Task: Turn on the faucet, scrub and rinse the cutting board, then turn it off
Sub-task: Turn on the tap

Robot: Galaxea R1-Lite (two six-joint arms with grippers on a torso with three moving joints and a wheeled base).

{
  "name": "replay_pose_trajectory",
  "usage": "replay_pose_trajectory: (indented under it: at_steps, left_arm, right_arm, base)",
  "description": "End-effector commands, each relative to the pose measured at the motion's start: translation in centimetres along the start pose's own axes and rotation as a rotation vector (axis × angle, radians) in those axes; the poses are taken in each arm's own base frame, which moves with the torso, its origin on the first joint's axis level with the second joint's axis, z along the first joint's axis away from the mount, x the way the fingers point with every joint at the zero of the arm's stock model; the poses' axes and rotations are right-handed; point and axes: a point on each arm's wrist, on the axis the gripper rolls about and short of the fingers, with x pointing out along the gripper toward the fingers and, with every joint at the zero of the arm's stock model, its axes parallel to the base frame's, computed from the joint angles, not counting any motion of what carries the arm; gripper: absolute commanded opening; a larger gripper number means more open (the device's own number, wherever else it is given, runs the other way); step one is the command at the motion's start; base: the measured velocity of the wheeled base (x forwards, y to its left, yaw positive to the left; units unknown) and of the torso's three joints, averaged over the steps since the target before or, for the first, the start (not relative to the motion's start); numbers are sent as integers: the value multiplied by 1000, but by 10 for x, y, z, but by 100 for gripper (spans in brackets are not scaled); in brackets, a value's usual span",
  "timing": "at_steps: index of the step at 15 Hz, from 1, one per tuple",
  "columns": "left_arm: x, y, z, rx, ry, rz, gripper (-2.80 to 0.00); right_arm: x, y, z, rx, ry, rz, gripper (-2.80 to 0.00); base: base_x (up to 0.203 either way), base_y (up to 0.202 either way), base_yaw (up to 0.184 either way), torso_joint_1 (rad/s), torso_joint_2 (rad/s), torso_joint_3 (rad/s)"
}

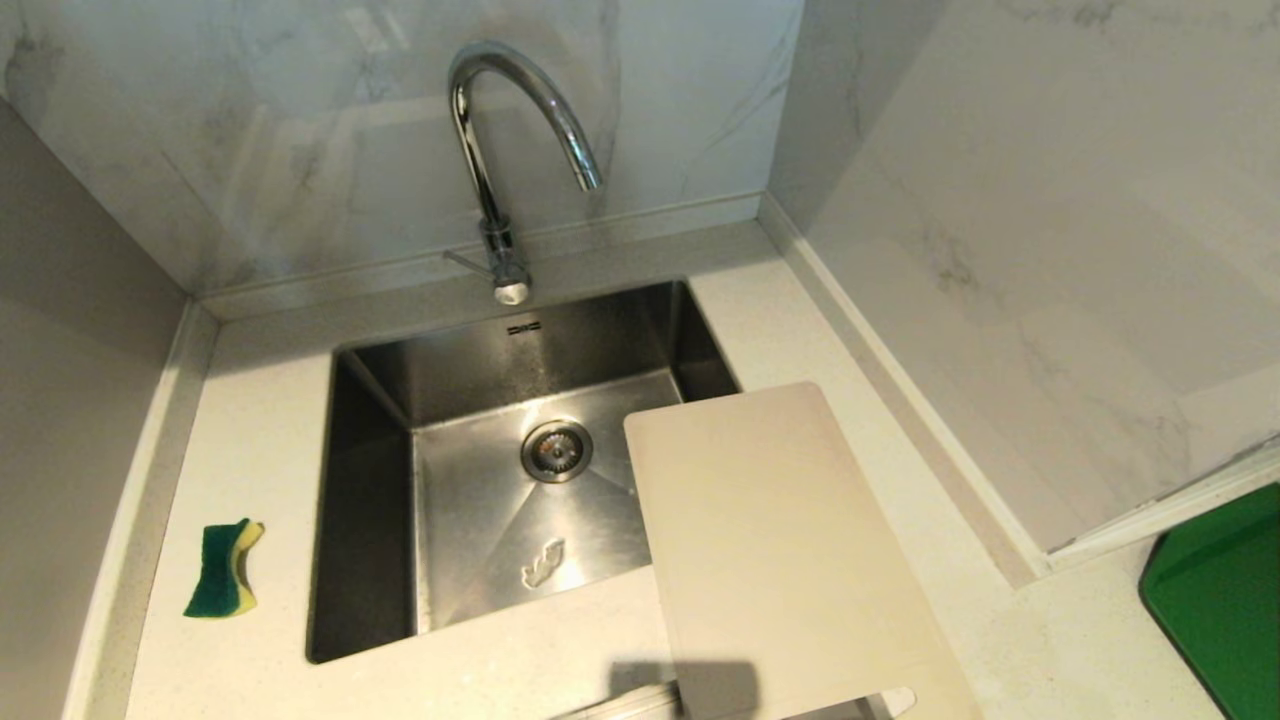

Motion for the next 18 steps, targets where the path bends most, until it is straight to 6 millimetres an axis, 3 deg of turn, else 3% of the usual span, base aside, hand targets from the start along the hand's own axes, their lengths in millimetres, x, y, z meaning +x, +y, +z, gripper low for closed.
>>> replay_pose_trajectory:
  at_steps: [1,8,10,14,18]
  left_arm:
    - [-3,0,8,12,-22,5,-280]
    - [-2,0,81,15,-45,-7,-280]
    - [6,0,112,19,-47,-9,-280]
    - [45,-1,191,27,-48,-15,-280]
    - [116,-4,245,24,7,-84,-280]
  right_arm:
    - [0,0,0,0,1,0,-280]
    - [0,0,0,0,1,0,-280]
    - [0,0,0,0,1,1,-280]
    - [0,0,0,0,0,1,-280]
    - [0,0,0,0,1,0,-280]
  base:
    - [0,0,0,0,0,0]
    - [0,0,0,0,0,0]
    - [0,0,0,0,0,0]
    - [0,0,0,0,0,0]
    - [0,0,0,0,0,0]
